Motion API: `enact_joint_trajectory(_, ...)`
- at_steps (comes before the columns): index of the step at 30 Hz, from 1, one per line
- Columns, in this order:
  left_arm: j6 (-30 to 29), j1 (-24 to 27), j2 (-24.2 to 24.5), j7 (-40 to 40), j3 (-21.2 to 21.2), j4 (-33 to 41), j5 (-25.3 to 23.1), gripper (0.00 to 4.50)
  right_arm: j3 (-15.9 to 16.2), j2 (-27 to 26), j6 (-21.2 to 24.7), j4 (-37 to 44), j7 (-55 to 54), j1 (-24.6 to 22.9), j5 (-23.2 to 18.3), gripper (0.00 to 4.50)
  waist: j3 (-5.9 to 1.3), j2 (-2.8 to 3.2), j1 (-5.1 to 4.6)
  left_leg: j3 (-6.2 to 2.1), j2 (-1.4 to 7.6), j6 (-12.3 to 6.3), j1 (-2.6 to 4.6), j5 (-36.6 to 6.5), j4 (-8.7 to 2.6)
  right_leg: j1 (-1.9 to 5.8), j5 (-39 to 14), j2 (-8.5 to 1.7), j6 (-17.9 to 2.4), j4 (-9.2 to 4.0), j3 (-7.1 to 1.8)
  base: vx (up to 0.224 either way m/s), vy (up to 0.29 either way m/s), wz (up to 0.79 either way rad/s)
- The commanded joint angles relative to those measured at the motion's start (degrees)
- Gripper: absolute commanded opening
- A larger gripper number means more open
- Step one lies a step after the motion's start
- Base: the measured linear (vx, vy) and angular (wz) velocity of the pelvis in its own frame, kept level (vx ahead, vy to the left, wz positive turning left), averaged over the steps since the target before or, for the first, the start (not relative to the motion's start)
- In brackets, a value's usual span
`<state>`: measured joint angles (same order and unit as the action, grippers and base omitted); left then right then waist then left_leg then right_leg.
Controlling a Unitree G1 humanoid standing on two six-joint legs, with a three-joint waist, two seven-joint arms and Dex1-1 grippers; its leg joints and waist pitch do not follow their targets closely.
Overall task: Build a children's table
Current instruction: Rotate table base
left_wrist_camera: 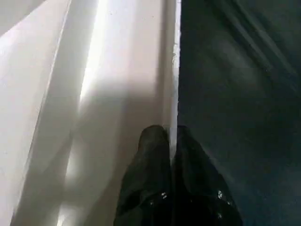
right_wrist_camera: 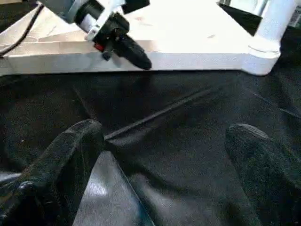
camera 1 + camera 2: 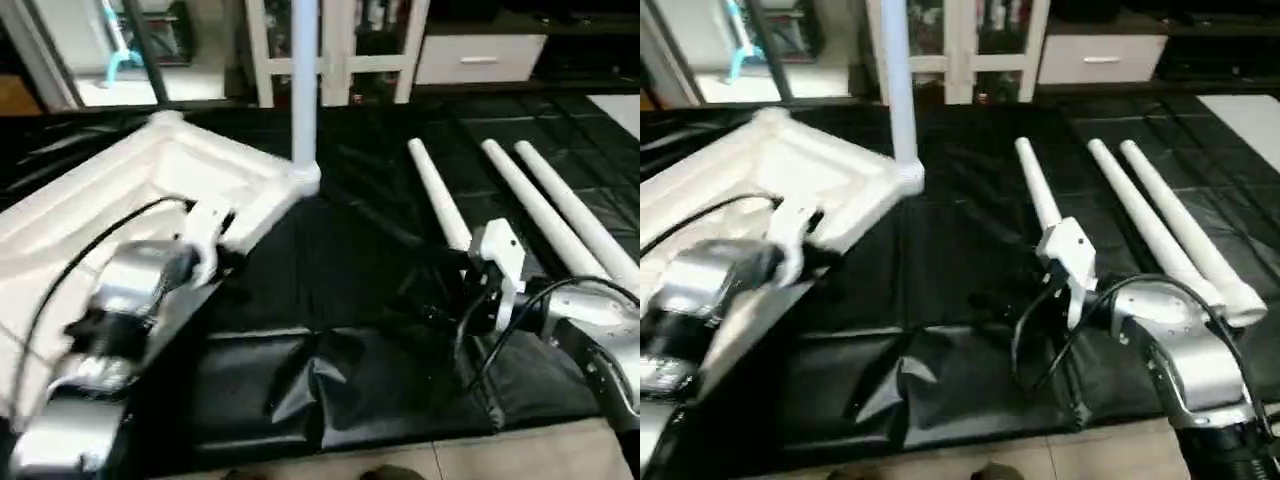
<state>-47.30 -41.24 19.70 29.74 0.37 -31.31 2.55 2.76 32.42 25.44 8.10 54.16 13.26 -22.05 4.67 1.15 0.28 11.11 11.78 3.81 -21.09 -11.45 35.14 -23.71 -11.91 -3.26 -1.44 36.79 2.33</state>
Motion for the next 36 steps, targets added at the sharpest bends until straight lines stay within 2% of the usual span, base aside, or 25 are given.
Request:
enact_joint_trajectory(1, 4.88, -3.07, -1.95, -4.7, 5.11, -1.45, 3.51, 0.03, -0.09, 0.16, -0.75, 0.05, -0.64, 0.11, 0.96, 4.5, -3.89, -0.43, 0.41, -0.87, 0.42, -5.93, -0.1, -4.16, -3.11, 3.73, -2.79, -3.11, -13.42, -4.99, -2.44, 0.0, 0.0, 0.0)
enact_joint_trajectory(2, 7.56, -3.43, -2.03, -3.55, 3.78, -1.74, 3.12, 0.03, -0.1, 0.1, -0.83, 0.1, -0.8, -0.02, 1.18, 4.5, -3.94, -0.76, 0.32, -0.81, 0.29, -6.36, -0.11, -4.37, -3.04, 3.78, -2.26, -3.01, -13.39, -5.17, -2.38, 0.0, 0.0, 0.0)
enact_joint_trajectory(3, 10.0, -3.33, -1.99, -2.23, 2.46, -1.44, 2.66, 0.03, -0.11, 0.08, -0.94, 0.1, -0.91, -0.12, 1.36, 4.5, -4.01, -0.84, 0.35, -0.95, 0.35, -6.78, -0.3, -3.8, -3.15, 3.94, -1.65, -3.11, -13.33, -5.03, -2.36, 0.0, 0.0, 0.0)
enact_joint_trajectory(4, 11.62, -3.33, -2.03, -1.38, 1.7, -1.34, 2.29, 0.03, -0.1, 0.06, -1.05, 0.08, -0.98, -0.18, 1.48, 4.5, -4.08, -0.78, 0.37, -0.96, 0.45, -7.1, -0.27, -3.53, -3.13, 3.88, -0.94, -3.18, -13.41, -5.0, -2.36, 0.0, 0.0, 0.0)
enact_joint_trajectory(5, 12.63, -3.16, -1.97, -0.22, 0.99, -0.97, 2.05, 0.03, -0.06, 0.06, -1.11, 0.13, -1.07, -0.25, 1.6, 4.5, -3.96, -0.04, 0.52, -1.06, 0.54, -7.18, -0.18, -3.48, -3.15, 3.7, -0.48, -3.32, -13.64, -4.97, -2.36, 0.0, 0.0, 0.0)
enact_joint_trajectory(6, 13.76, -2.84, -1.65, 1.49, -0.3, -0.35, 1.46, 0.03, -0.02, 0.08, -1.2, 0.14, -1.13, -0.32, 1.65, 4.5, -4.15, -0.32, 0.43, -1.0, 0.68, -7.5, -0.17, -2.9, -3.08, 3.72, 1.72, -3.22, -14.23, -4.76, -2.35, 0.0, 0.0, 0.0)
enact_joint_trajectory(8, 17.0, -1.83, -0.71, 5.69, -2.98, 2.05, 0.61, 0.03, 0.03, 0.25, -1.31, 0.19, -1.32, -0.47, 1.87, 4.5, -4.03, -0.21, 0.79, -1.06, 0.86, -8.16, -0.06, -2.42, -3.16, 3.51, 3.32, -3.33, -14.83, -4.71, -2.29, 0.0, 0.0, 0.0)
enact_joint_trajectory(10, 18.57, -1.55, -0.22, 7.28, -3.94, 3.18, 0.17, 0.45, 0.08, 0.34, -1.41, 0.15, -1.45, -0.53, 1.96, 4.5, -3.91, -0.19, 1.16, -1.05, 1.07, -8.12, 0.03, -2.6, -3.3, 3.48, 2.98, -3.46, -15.02, -4.63, -2.3, 0.0, 0.0, 0.0)
enact_joint_trajectory(13, 19.27, -1.92, 0.54, 8.15, -4.54, 3.24, -0.11, 0.6, 0.28, 0.32, -1.55, 0.05, -1.68, -0.54, 2.01, 4.5, -3.72, 0.1, 1.94, -0.98, 1.57, -6.42, 0.47, -4.62, -3.58, 3.23, 0.83, -3.75, -15.47, -4.82, -2.36, 0.0, 0.0, 0.0)
enact_joint_trajectory(14, 19.88, -2.09, 1.37, 8.78, -4.89, 3.46, -0.27, 0.8, 0.47, 0.18, -1.69, -0.04, -1.81, -0.52, 2.16, 4.5, -3.55, -0.06, 1.89, -0.98, 1.52, -5.78, 0.35, -5.23, -3.71, 3.32, 0.69, -3.66, -15.46, -4.75, -2.32, 0.0, 0.0, 0.0)
enact_joint_trajectory(15, 19.89, -1.88, 2.77, 10.36, -5.31, 4.58, -0.2, 0.8, 0.55, 0.01, -1.76, -0.1, -1.87, -0.42, 2.22, 4.5, -3.49, -0.14, 1.92, -1.05, 1.49, -5.52, 0.3, -5.42, -3.79, 3.38, 0.48, -3.71, -15.36, -4.71, -2.3, 0.0, 0.0, 0.0)
enact_joint_trajectory(16, 19.81, -1.7, 3.62, 11.29, -5.5, 5.31, -0.09, 0.97, 0.57, -0.09, -1.79, -0.13, -1.89, -0.36, 2.23, 4.5, -3.46, -0.17, 1.77, -1.11, 1.43, -5.04, 0.11, -5.67, -3.88, 3.56, 0.09, -3.84, -15.05, -4.58, -2.34, 0.0, 0.0, 0.0)
enact_joint_trajectory(18, 18.67, -1.25, 5.37, 13.27, -5.6, 6.99, 0.48, 0.99, 0.55, -0.21, -1.79, -0.2, -1.89, -0.3, 2.26, 4.5, -3.2, -0.16, 1.43, -1.06, 1.32, -4.37, 0.13, -6.8, -3.97, 3.49, -1.76, -3.81, -14.49, -4.85, -2.38, 0.0, 0.0, 0.0)
enact_joint_trajectory(19, 18.01, -0.7, 7.1, 14.95, -5.79, 8.1, 0.75, 1.03, 0.54, -0.27, -1.82, -0.3, -1.86, -0.25, 2.34, 4.5, -3.13, -0.55, 1.17, -1.04, 1.19, -3.91, 0.06, -7.36, -4.05, 3.59, -3.75, -3.79, -13.82, -5.05, -2.38, 0.0, 0.0, 0.0)
enact_joint_trajectory(21, 17.92, -0.38, 7.96, 15.77, -5.98, 8.48, 0.67, 1.25, 0.55, -0.3, -1.85, -0.37, -1.83, -0.21, 2.37, 4.5, -3.02, -0.24, 1.05, -1.02, 1.24, -3.21, 0.31, -8.32, -4.06, 3.32, -6.63, -3.84, -13.15, -5.31, -2.47, 0.0, 0.0, 0.0)
enact_joint_trajectory(24, 18.87, 1.76, 13.87, 22.03, -7.95, 9.15, -1.37, 1.46, 0.71, -0.39, -2.15, -0.97, -1.69, 0.22, 2.54, 4.5, -2.83, -0.31, 0.86, -1.08, 1.22, -2.41, 0.25, -9.0, -4.37, 3.13, -9.5, -3.74, -11.87, -5.45, -2.56, 0.0, 0.0, 0.0)
enact_joint_trajectory(25, 19.35, 2.24, 15.35, 23.29, -8.57, 8.94, -2.09, 1.56, 0.75, -0.37, -2.21, -1.05, -1.64, 0.27, 2.56, 4.5, -2.84, -0.25, 0.79, -1.1, 1.24, -2.12, 0.53, -9.58, -4.39, 2.94, -10.21, -3.73, -11.45, -5.59, -2.6, 0.0, 0.0, 0.0)
enact_joint_trajectory(27, 20.89, 3.56, 19.64, 25.76, -10.2, 7.94, -3.74, 1.77, 0.86, -0.41, -2.21, -1.05, -1.46, 0.4, 2.47, 4.5, -2.79, -0.05, 0.49, -1.01, 1.32, -1.75, 0.64, -9.9, -4.51, 2.75, -9.82, -3.59, -11.67, -5.55, -2.61, 0.0, 0.0, 0.0)
enact_joint_trajectory(30, 21.87, 4.33, 22.08, 26.41, -10.52, 5.84, -4.88, 1.83, 1.15, -0.47, -1.85, -0.52, -1.09, 0.29, 2.1, 4.5, -2.81, 0.04, 0.43, -0.98, 1.35, -1.36, 0.84, -10.73, -4.58, 2.65, -9.32, -3.58, -11.95, -5.55, -2.67, 0.0, 0.0, 0.0)
enact_joint_trajectory(33, 22.45, 4.86, 23.31, 26.37, -10.49, 4.17, -5.22, 1.83, 1.36, -0.54, -1.67, 0.03, -0.8, 0.01, 1.81, 4.5, -2.79, 0.19, 0.62, -0.97, 1.4, -1.02, 0.84, -10.53, -4.68, 2.66, -8.27, -3.68, -12.44, -5.44, -2.69, 0.0, 0.0, 0.0)
enact_joint_trajectory(36, 22.81, 5.02, 23.05, 25.78, -10.51, 2.51, -5.42, 1.83, 1.5, -0.64, -1.68, 0.14, -0.66, -0.12, 1.69, 4.5, -2.81, 0.07, 0.89, -0.9, 1.39, -0.81, 0.81, -10.51, -4.68, 2.73, -7.58, -3.72, -12.82, -5.33, -2.77, 0.0, 0.0, 0.0)
